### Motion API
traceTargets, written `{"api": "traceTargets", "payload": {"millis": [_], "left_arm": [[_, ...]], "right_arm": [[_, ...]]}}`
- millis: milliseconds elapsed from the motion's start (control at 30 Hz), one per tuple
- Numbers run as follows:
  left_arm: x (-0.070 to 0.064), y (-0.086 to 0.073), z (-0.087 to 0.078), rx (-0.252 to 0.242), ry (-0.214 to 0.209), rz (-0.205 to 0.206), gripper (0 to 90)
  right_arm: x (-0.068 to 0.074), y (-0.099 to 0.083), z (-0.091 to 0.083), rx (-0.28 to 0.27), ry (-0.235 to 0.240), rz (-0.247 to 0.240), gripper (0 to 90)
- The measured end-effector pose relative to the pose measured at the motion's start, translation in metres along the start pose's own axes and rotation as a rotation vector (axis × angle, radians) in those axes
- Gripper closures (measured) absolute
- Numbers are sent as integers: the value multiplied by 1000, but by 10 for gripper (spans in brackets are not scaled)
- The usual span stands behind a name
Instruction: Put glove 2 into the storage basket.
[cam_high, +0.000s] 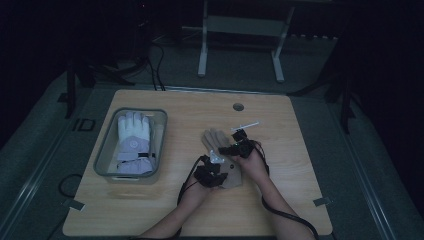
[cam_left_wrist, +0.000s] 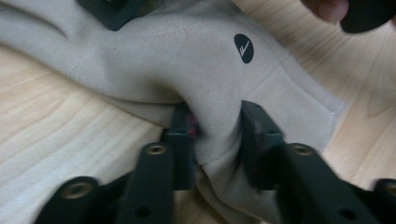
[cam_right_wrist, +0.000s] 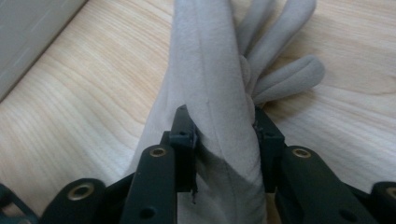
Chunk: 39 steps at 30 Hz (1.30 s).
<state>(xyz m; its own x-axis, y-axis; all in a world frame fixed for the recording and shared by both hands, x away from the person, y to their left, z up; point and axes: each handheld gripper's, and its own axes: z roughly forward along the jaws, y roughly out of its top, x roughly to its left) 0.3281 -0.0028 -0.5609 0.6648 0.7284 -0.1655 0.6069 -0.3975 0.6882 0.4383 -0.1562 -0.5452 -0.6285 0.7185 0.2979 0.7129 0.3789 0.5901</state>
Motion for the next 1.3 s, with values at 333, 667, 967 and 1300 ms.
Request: {"api": "traceTargets", "payload": {"millis": [333, 667, 967, 1300], "left_arm": [[8, -4, -7, -6, -48, -52, 772], [12, 2, -24, -28, -47, -34, 792], [19, 14, -50, -69, -37, -14, 791], [38, 20, -96, -104, 16, -10, 791]], "right_arm": [[-1, -5, -9, -54, 7, 29, 712], [7, 1, -21, -116, 36, 49, 714], [23, 21, -36, -177, 47, 16, 713], [52, 54, -39, -222, 95, -8, 712]]}}
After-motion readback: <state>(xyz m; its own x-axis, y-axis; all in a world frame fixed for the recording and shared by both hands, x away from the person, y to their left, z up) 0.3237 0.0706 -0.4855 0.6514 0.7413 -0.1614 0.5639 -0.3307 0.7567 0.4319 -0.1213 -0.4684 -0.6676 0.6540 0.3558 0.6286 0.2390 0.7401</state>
